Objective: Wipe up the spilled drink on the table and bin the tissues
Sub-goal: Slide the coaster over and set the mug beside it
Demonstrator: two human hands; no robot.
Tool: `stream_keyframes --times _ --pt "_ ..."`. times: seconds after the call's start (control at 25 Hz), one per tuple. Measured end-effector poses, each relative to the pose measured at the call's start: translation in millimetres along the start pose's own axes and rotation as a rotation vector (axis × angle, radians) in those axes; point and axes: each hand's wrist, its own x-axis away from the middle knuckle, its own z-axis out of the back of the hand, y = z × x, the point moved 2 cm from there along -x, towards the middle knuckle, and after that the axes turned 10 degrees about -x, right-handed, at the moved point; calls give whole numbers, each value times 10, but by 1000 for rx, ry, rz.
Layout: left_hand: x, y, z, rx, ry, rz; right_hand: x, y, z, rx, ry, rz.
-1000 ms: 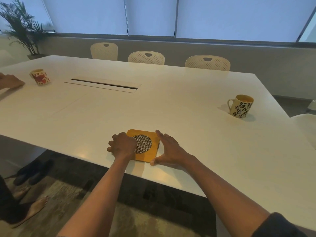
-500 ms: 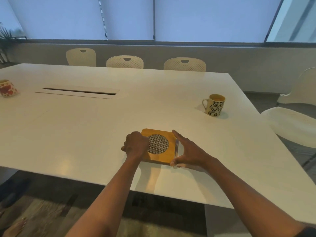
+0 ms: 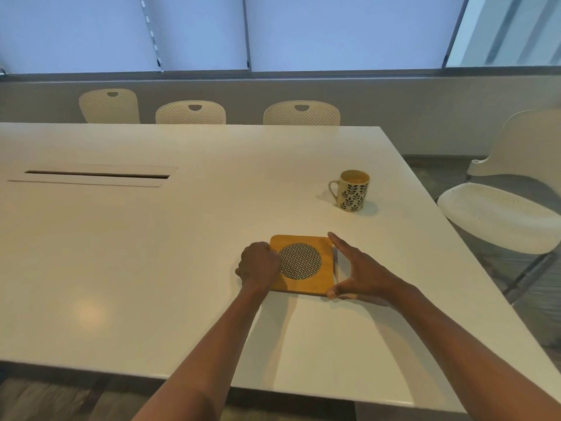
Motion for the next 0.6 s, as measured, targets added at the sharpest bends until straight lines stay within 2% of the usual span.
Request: stream_keyframes --times 0.28,0.6 --pt "-116 262 -231 -118 -9 -46 -83 227 272 -33 -27 -36" --pt "-98 238 -307 -276 13 -154 -111 327 257 63 -50 -58"
